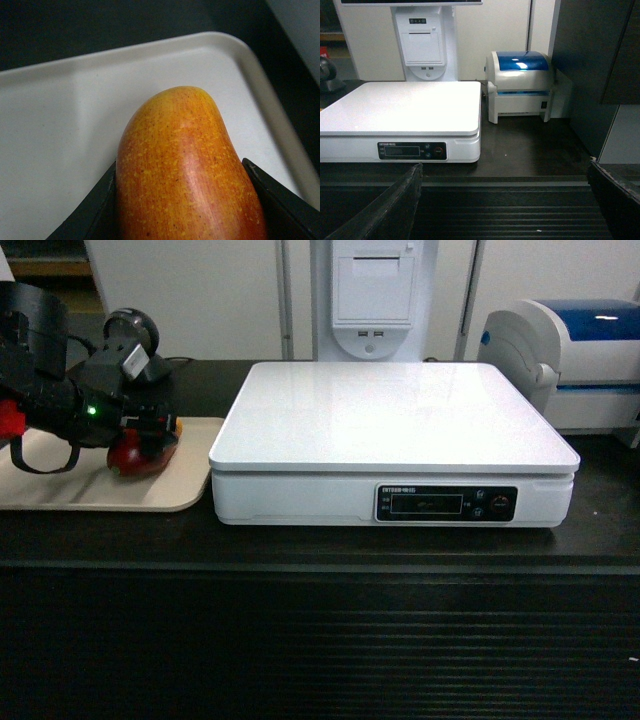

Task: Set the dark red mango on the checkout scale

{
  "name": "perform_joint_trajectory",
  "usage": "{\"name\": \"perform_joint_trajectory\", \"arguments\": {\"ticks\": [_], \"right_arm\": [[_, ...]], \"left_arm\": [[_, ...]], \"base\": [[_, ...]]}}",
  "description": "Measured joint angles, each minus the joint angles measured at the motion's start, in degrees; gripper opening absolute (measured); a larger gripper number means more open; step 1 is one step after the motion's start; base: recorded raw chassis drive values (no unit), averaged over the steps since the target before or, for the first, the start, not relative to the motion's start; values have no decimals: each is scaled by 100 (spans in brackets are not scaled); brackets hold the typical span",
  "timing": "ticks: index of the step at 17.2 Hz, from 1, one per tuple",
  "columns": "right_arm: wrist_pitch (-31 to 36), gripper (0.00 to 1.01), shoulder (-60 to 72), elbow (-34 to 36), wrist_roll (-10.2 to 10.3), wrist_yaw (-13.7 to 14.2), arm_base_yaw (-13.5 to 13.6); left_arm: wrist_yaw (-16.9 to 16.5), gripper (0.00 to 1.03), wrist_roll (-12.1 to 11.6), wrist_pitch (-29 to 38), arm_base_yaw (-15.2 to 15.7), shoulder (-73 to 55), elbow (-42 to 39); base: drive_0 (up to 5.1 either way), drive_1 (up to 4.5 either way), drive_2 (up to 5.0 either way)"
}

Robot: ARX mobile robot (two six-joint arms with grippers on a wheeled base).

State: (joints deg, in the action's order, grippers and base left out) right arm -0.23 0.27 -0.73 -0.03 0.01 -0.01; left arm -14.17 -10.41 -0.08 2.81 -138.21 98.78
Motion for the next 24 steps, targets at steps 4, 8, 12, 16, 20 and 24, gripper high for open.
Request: {"name": "perform_joint_trajectory", "arguments": {"ticks": [4,8,12,16,20,24], "right_arm": [[0,98,0,0,0,-2,0],[2,98,0,0,0,0,0],[2,98,0,0,0,0,0],[2,98,0,0,0,0,0],[0,98,0,0,-2,0,0],[0,98,0,0,0,0,0]], "left_arm": [[-96,62,-37,638,-363,1307,-713],[-170,62,256,822,-1333,2170,-761],[48,61,693,494,-2275,1740,-476],[267,61,1102,149,-2771,1353,166],[610,61,1827,-608,-2876,673,977],[955,61,2227,-1040,-2857,177,1558]], "base": [[0,0,0],[0,0,0],[0,0,0],[0,0,0],[0,0,0],[0,0,0]]}}
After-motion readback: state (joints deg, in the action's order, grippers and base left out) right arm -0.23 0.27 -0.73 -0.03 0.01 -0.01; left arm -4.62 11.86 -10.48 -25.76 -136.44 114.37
